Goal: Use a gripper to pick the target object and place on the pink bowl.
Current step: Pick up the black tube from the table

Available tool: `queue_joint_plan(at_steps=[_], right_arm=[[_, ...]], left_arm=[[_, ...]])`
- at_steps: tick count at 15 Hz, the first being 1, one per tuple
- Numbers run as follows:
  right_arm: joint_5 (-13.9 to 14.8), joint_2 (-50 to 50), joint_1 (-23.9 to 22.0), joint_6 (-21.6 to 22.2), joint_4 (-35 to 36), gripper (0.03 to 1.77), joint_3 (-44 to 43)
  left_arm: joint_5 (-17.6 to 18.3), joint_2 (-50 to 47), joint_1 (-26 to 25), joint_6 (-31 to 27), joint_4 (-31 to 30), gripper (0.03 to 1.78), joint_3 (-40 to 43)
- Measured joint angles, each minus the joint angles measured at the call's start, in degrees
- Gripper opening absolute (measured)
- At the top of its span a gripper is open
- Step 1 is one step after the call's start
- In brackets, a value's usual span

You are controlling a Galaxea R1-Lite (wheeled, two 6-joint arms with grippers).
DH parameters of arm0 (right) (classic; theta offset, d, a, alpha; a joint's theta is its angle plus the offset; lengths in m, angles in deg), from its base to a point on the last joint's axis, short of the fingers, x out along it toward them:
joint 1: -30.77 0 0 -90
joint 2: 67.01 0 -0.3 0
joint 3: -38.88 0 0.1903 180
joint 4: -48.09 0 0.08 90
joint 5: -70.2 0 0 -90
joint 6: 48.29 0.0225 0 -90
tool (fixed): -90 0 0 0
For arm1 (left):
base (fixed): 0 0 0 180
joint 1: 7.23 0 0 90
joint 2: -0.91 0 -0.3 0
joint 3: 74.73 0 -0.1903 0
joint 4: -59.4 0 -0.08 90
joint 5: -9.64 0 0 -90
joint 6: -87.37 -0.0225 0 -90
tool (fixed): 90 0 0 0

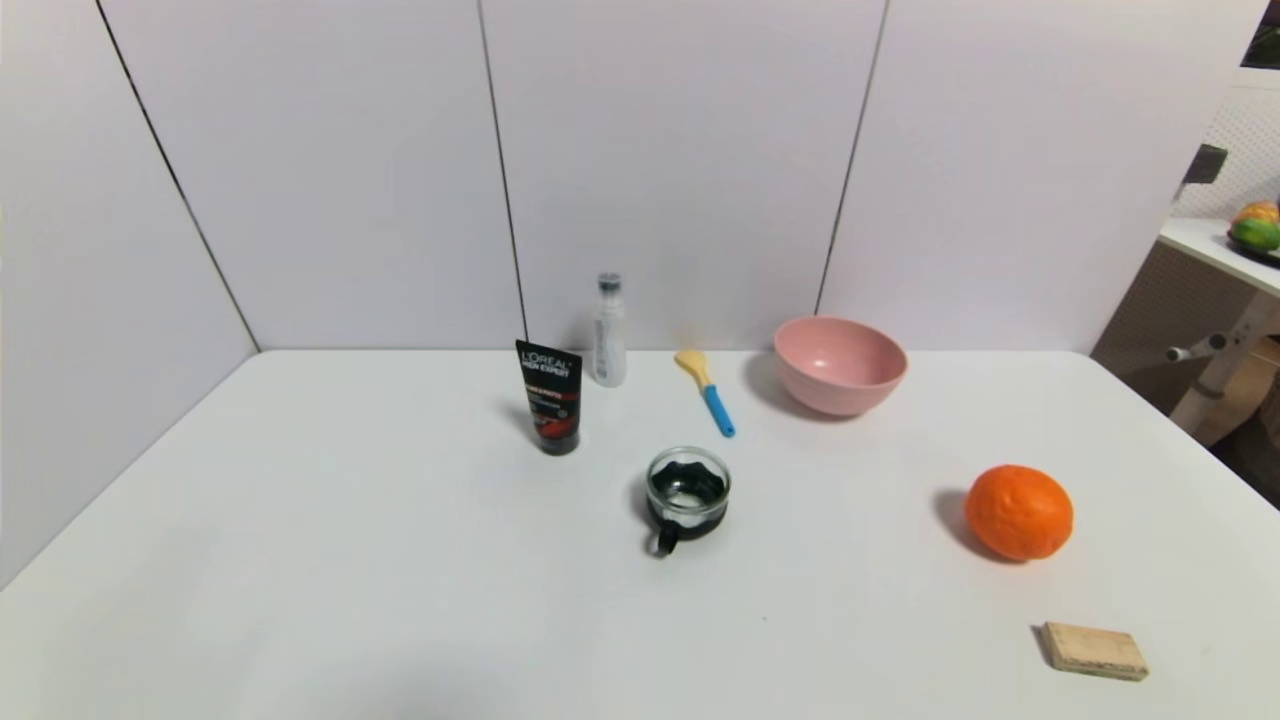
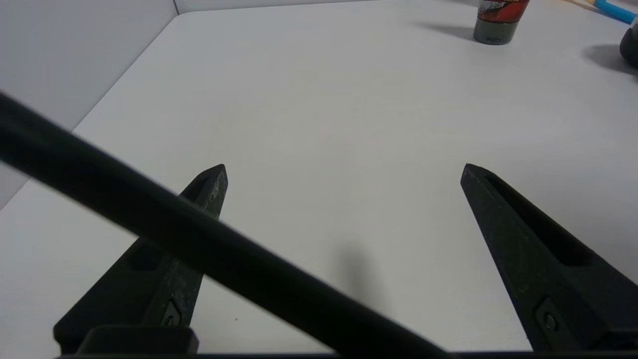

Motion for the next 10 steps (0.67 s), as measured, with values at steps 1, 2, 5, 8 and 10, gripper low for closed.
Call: queue_joint_plan(at_steps=[1, 2, 5, 8, 10], right_arm=[[0.0, 0.0, 0.0, 0.0, 0.0, 1.71, 0.0], [0.0, 0.1, 0.0, -0.1, 0.0, 1.71, 0.0], [-0.3, 3.2, 0.0, -0.5, 0.0, 1.71, -1.3], [-0.5, 10.9, 1.1, -0.4, 0.6, 1.71, -12.0], [-0.3, 18.7, 2.7, -0.2, 0.9, 1.71, -22.3]], left_arm=[[0.0, 0.0, 0.0, 0.0, 0.0, 1.69, 0.0], [0.0, 0.0, 0.0, 0.0, 0.0, 1.69, 0.0], [0.0, 0.0, 0.0, 0.0, 0.0, 1.69, 0.0], [0.0, 0.0, 0.0, 0.0, 0.0, 1.69, 0.0], [0.0, 0.0, 0.0, 0.0, 0.0, 1.69, 0.0]])
